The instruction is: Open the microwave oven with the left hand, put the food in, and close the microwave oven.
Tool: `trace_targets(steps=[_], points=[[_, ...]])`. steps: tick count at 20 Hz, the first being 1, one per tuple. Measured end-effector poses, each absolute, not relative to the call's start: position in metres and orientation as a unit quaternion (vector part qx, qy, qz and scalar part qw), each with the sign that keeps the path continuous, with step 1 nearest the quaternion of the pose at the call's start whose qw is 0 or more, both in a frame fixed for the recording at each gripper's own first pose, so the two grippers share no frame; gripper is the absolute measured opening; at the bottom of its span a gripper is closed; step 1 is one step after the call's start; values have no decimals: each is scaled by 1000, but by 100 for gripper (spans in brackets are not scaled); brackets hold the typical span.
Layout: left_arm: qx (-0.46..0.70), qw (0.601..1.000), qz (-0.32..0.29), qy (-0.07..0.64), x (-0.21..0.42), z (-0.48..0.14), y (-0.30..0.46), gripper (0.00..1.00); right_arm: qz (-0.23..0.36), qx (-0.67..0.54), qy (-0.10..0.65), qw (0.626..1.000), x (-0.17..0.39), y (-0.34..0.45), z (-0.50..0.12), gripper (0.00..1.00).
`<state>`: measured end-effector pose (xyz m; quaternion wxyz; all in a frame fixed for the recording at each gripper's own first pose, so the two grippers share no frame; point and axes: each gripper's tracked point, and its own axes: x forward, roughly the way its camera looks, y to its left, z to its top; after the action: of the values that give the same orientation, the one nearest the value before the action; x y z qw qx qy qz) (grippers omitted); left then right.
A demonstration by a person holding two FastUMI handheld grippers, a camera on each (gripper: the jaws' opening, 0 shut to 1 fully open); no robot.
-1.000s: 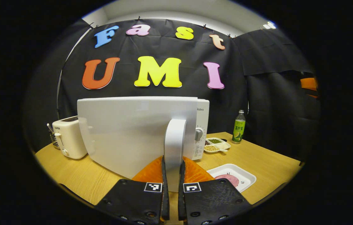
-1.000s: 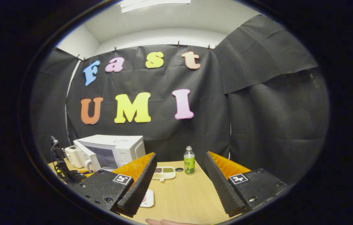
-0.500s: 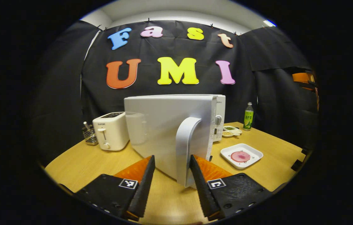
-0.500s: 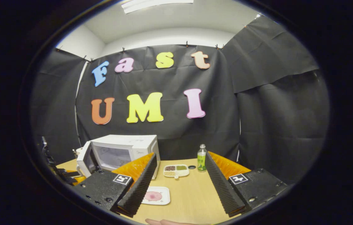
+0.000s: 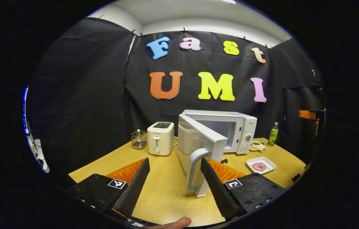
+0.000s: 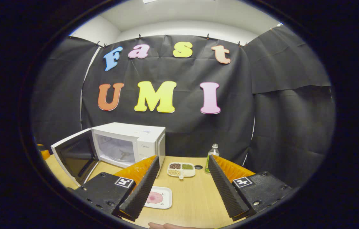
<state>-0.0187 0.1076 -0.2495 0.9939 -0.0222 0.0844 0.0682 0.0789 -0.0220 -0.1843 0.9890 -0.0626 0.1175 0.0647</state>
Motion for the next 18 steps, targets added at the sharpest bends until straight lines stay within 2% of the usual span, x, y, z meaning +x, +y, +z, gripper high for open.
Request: trace_targets(steps=[2,3,4,5,6,7,8,9,11,18], points=[[-22,995,73,71,-15,-225,109,96,84,-70,147,983,94,-13,-194,99],[-22,995,72,64,-12,-211,107,96,86,-80,157,981,104,-12,-198,91],[-19,995,73,59,-9,-200,106,96,84,-94,167,978,114,-13,-202,99],[-12,996,76,53,-7,-192,107,86,82,-104,177,975,123,-14,-207,91],[-4,996,77,45,-4,-183,105,96,86,-112,191,971,131,-10,-214,91],[4,996,77,41,-1,-175,103,96,93,-118,206,967,137,-6,-222,99],[11,996,78,36,1,-169,100,96,96,-122,223,962,146,-5,-230,91],[17,996,79,34,5,-164,97,96,101,-122,242,957,152,-3,-241,99],[24,997,71,26,12,-158,84,96,114,-118,288,943,161,5,-268,100],[23,997,79,8,21,-151,75,96,146,-75,514,842,154,11,-393,94]])
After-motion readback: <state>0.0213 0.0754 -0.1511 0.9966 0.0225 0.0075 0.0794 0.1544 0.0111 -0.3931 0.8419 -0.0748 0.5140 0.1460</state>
